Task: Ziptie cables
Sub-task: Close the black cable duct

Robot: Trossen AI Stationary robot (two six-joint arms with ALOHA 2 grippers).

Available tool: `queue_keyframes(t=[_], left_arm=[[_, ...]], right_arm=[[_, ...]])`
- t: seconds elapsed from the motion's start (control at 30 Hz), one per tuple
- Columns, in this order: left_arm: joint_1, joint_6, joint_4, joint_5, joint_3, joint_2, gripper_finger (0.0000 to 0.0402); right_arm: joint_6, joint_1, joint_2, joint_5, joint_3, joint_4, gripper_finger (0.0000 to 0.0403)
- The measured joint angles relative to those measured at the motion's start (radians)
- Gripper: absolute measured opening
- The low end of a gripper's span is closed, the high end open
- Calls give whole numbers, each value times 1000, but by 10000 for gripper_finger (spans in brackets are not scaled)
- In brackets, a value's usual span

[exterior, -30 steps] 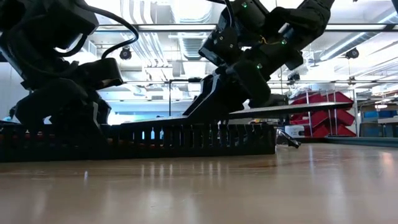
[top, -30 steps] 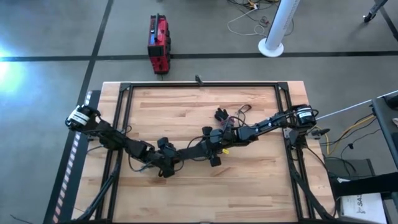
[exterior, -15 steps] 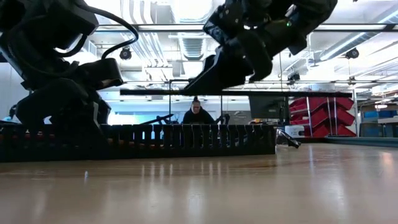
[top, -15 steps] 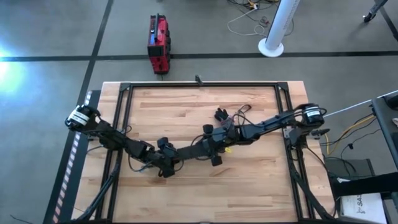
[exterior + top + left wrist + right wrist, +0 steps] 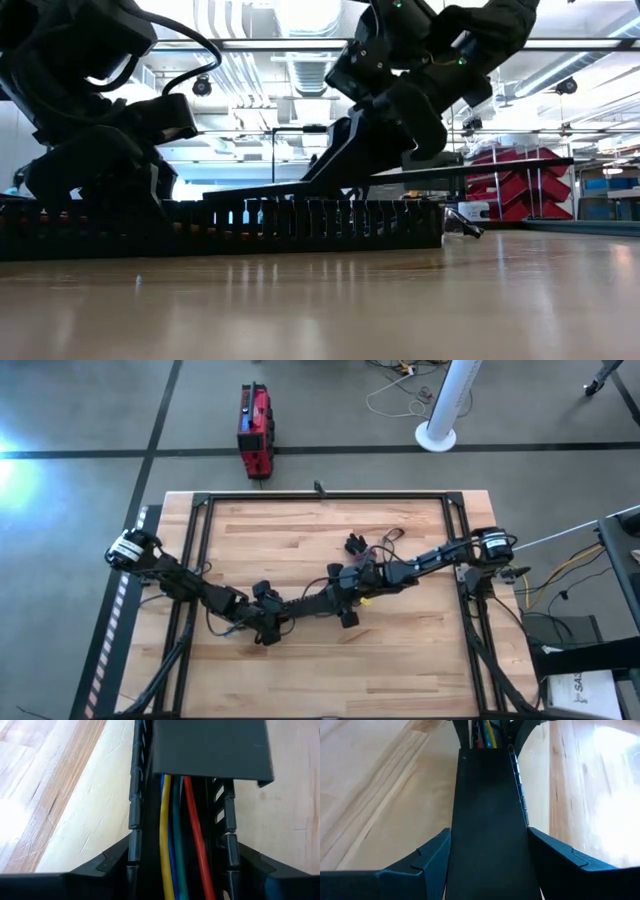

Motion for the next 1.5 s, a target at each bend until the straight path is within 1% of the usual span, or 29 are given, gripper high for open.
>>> queue_keyframes(t=[0.17, 0.4, 0.6, 0.8, 1.03, 1.3, 1.37, 1.5], left_arm=[[0, -3, 2, 0, -1, 0, 229], [0, -1, 2, 0, -1, 0, 221], [0, 4, 3, 2, -1, 0, 229], [0, 10, 3, 1, -1, 0, 222], [0, 6, 4, 5, -1, 0, 232], [0, 4, 3, 0, -1, 0, 221], [0, 4, 4, 0, -1, 0, 226], [0, 6, 9, 8, -1, 0, 235]], right_arm=[[-64, 5, 0, 65, 0, 6, 219], [-74, 5, 5, 72, -1, 14, 219], [-66, 5, 5, 78, -5, 17, 219], [-52, 8, 5, 112, -10, 48, 219], [-35, 15, 6, 105, -25, 73, 219], [-20, 49, 6, 101, -86, 218, 219], [-9, 44, 6, 107, -105, 255, 219], [-21, 39, 6, 101, -116, 252, 219]])
